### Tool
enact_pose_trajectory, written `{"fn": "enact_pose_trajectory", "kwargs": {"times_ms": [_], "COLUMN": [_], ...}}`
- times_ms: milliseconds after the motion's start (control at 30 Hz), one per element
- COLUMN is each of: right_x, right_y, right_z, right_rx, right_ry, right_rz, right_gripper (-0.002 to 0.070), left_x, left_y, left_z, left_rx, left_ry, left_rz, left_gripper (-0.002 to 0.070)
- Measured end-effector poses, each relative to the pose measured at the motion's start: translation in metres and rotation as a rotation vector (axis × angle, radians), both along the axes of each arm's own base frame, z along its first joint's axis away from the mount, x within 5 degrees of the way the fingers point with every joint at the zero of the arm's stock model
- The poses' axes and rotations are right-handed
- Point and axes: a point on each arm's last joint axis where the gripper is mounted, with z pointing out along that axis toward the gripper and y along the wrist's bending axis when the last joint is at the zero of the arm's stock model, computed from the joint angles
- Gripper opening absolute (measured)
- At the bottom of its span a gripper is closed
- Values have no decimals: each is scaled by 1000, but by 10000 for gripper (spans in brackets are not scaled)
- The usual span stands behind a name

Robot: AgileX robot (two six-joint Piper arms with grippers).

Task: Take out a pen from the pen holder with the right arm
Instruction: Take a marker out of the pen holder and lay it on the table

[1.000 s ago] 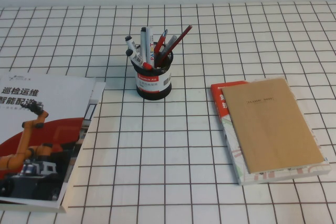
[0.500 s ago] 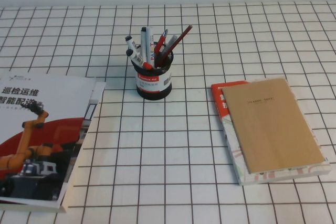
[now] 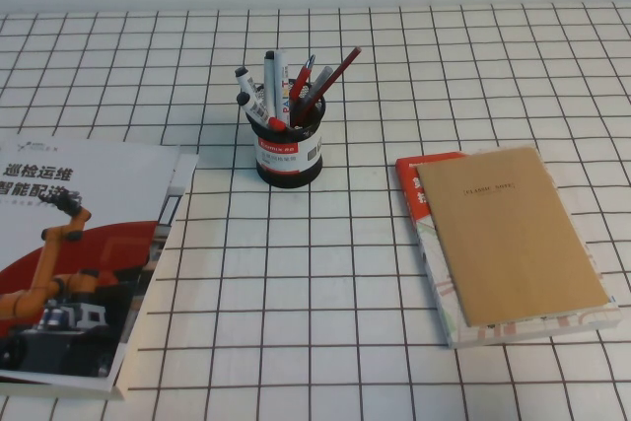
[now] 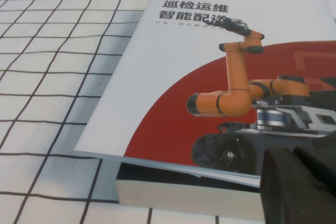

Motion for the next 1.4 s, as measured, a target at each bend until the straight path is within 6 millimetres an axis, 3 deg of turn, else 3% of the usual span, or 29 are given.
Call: {"fn": "enact_pose_trajectory", "kwargs": {"times_ms": [233,467,633,800,933,1067,1200,1400], "right_x": [51,98,119,141,156,172,189,213], "right_y": [17,76,114,138,152,162,173,187], "right_z": [10,18,14,4,-10,-39,-60,-66], "right_rx": [-72,-146,-201,-52,121,202,217,248], "right_ry": [25,-77,-222,-416,-586,-603,-565,-582], "right_rz": [101,205,211,202,188,168,161,126], "right_gripper": [-16,-16,4,127,292,410,442,446], "left_x": [0,0,0,0,0,0,0,0], "left_y": [0,0,0,0,0,0,0,0], "left_z": [0,0,0,0,0,0,0,0], "left_rx": [0,0,0,0,0,0,0,0], "left_ry": [0,0,0,0,0,0,0,0], "left_rz": [0,0,0,0,0,0,0,0], "left_gripper": [-3,-4,-3,-3,-3,-3,-3,-3]}}
